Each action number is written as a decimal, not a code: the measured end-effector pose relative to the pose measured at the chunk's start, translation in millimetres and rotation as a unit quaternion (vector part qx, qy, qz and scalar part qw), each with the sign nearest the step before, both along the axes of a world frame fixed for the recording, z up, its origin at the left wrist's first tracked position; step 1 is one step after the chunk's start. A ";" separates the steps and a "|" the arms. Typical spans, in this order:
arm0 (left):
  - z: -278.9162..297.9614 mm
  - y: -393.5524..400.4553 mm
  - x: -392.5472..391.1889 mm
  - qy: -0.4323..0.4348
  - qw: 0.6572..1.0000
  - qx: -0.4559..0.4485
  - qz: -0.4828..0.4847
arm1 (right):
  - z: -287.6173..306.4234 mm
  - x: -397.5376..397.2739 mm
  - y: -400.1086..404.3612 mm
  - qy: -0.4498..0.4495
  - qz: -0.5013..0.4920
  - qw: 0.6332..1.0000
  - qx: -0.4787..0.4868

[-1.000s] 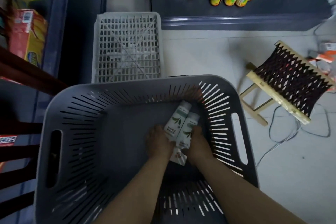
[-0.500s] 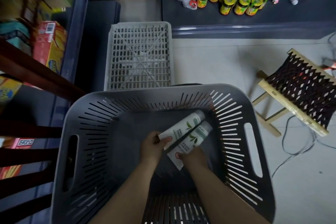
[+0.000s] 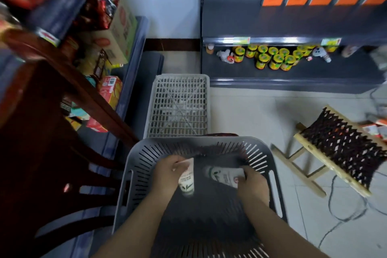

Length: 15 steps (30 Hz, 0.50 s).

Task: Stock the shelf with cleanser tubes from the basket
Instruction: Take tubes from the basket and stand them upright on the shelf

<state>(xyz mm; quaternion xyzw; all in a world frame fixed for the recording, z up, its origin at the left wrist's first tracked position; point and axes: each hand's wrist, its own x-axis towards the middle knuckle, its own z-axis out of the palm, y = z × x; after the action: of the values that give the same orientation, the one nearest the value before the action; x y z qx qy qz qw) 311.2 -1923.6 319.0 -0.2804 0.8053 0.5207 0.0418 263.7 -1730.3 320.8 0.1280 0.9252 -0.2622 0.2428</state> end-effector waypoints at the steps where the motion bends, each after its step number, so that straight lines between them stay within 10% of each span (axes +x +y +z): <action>1: 16.7 -4.2 2.7 0.009 1.000 0.000 0.000 | 17.2 -5.0 -2.1 0.023 0.026 0.999 -0.018; 15: 285.9 -9.1 78.1 0.125 0.984 -0.124 0.041 | 275.9 -14.8 -41.5 0.195 0.424 0.848 -0.251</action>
<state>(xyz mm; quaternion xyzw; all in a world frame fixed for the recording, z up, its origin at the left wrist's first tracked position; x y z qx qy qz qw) 389.4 -1932.7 604.9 -0.2491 0.8501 0.4493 -0.1158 248.8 -1771.8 596.8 -0.3956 0.8205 -0.3767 0.1685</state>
